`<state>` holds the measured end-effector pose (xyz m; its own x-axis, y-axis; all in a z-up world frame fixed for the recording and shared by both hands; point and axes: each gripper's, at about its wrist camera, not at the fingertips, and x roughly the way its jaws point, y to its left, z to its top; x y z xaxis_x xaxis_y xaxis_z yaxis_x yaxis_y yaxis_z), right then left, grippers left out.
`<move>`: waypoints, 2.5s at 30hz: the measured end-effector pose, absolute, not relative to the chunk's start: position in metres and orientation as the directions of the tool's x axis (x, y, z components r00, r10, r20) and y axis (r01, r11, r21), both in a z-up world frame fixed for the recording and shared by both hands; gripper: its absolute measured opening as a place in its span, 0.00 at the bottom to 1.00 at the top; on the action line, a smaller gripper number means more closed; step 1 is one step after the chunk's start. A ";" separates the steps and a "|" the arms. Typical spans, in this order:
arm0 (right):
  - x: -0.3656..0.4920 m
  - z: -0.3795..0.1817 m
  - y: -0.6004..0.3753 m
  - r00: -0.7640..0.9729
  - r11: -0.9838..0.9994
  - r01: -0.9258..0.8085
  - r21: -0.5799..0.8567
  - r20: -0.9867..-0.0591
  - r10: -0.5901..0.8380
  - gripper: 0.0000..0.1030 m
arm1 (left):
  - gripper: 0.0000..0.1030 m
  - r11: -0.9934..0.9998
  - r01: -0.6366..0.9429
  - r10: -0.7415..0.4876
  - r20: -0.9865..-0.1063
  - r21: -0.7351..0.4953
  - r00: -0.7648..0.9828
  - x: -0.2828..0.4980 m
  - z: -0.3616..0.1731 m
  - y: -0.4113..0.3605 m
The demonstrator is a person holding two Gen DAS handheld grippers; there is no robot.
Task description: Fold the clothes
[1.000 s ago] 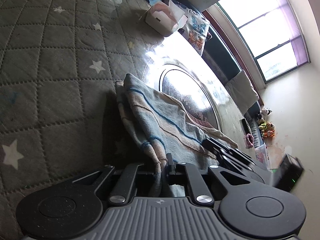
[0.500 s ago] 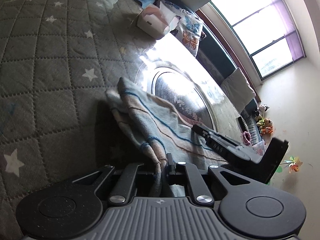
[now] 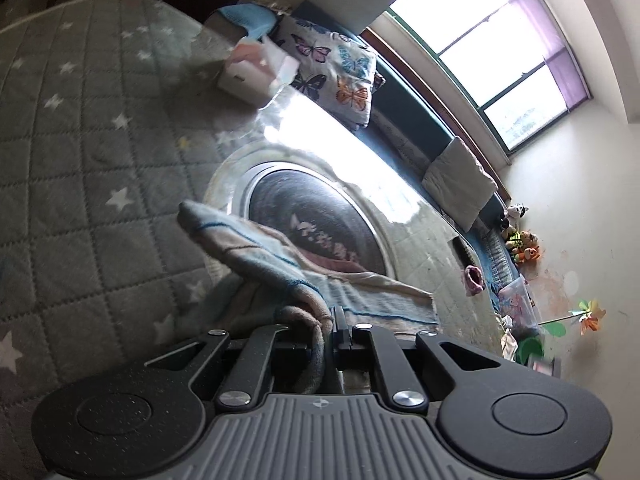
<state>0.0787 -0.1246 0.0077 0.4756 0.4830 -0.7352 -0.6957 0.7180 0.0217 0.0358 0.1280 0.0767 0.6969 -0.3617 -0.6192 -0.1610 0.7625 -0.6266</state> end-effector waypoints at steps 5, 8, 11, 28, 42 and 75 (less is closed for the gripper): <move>0.052 0.010 -0.139 0.432 0.686 -0.726 0.051 -0.742 0.513 0.14 | 0.09 0.785 -0.137 -0.357 -0.623 -0.604 0.696 0.048 0.097 0.103; 0.034 0.010 -0.148 0.411 0.660 -0.749 0.050 -0.746 0.523 0.14 | 0.09 0.805 -0.119 -0.355 -0.632 -0.581 0.688 0.058 0.107 0.084; 0.019 0.013 -0.166 0.398 0.646 -0.761 0.062 -0.742 0.539 0.19 | 0.09 0.823 -0.094 -0.358 -0.640 -0.560 0.679 0.069 0.116 0.061; 0.042 0.015 -0.305 0.621 0.892 -0.430 0.141 -0.670 0.406 0.24 | 0.09 0.891 0.050 -0.407 -0.745 -0.451 0.529 0.164 0.095 -0.097; 0.046 0.004 -0.321 0.621 0.893 -0.411 0.183 -0.661 0.421 0.26 | 0.38 0.816 0.146 -0.567 -0.725 -0.559 0.391 0.178 0.047 -0.129; 0.081 0.022 -0.372 0.605 0.850 -0.280 0.447 -0.605 0.517 0.08 | 0.33 0.822 0.549 -0.302 -0.702 0.150 0.645 0.029 0.021 -0.108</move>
